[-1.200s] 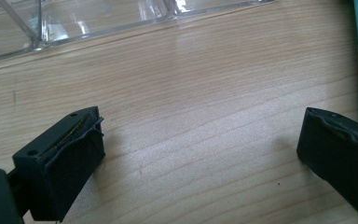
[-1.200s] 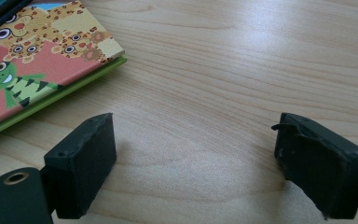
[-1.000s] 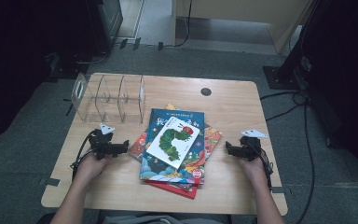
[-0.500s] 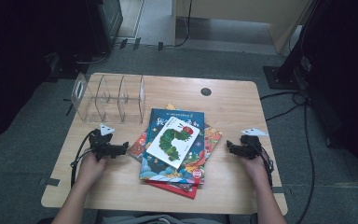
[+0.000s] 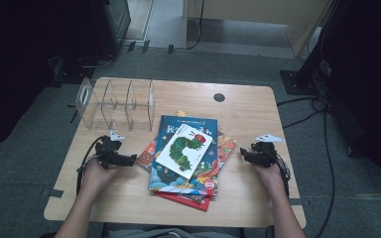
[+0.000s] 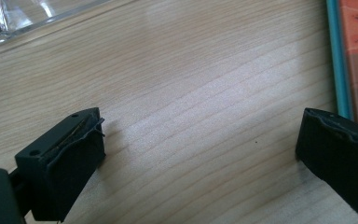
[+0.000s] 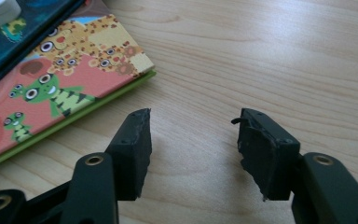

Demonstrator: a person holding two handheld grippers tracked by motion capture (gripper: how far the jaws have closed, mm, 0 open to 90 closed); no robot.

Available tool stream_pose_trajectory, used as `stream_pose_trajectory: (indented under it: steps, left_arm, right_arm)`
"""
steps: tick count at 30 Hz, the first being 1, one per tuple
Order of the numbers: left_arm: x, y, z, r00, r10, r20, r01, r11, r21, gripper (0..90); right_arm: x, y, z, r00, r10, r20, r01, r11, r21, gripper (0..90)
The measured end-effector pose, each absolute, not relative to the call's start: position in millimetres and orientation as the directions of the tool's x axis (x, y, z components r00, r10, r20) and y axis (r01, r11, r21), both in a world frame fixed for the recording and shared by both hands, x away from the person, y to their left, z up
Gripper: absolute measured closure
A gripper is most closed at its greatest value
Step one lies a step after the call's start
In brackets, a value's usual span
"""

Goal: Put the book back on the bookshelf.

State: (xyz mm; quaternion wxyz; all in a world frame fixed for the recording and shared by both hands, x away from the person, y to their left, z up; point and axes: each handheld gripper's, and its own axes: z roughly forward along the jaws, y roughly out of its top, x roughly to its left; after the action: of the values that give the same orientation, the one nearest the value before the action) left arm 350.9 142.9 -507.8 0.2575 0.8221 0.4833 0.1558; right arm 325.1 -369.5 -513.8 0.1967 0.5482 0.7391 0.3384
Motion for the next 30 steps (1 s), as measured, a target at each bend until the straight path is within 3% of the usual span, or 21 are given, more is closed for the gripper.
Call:
stream_pose_trajectory:
  steps: [2, 6, 7, 10, 16, 19, 30]
  left_arm:
    - [350, 145, -505, 0.493, 0.87, -0.015, 0.709, -0.392, 0.586, 15.2]
    - [349, 149, -496, 0.522, 0.852, -0.048, 0.688, -0.387, 0.613, 19.8]
    - [348, 150, -494, 0.528, 0.848, -0.053, 0.681, -0.385, 0.623, 33.0]
    - [347, 152, -488, 0.543, 0.835, -0.086, 0.676, -0.374, 0.635, 38.4]
    - [348, 149, -482, 0.55, 0.825, -0.129, 0.681, -0.353, 0.642, 38.0]
    - [348, 147, -481, 0.564, 0.807, -0.176, 0.691, -0.345, 0.634, 45.7]
    - [356, 127, -476, 0.598, 0.773, -0.211, 0.699, -0.376, 0.608, 58.0]
  right_arm:
    - [327, -369, -511, -0.336, 0.937, 0.092, 0.686, 0.177, 0.706, 44.8]
    - [330, -366, -508, -0.365, 0.92, 0.144, 0.704, 0.172, 0.689, 49.1]
    - [330, -364, -505, -0.375, 0.916, 0.14, 0.694, 0.177, 0.698, 53.9]
    - [329, -359, -500, -0.387, 0.908, 0.157, 0.681, 0.167, 0.713, 60.1]
    - [328, -347, -493, -0.411, 0.895, 0.175, 0.665, 0.163, 0.728, 68.7]
    - [331, -338, -490, -0.428, 0.885, 0.18, 0.67, 0.177, 0.721, 71.5]
    - [336, -308, -479, -0.471, 0.848, 0.243, 0.676, 0.17, 0.717, 81.3]
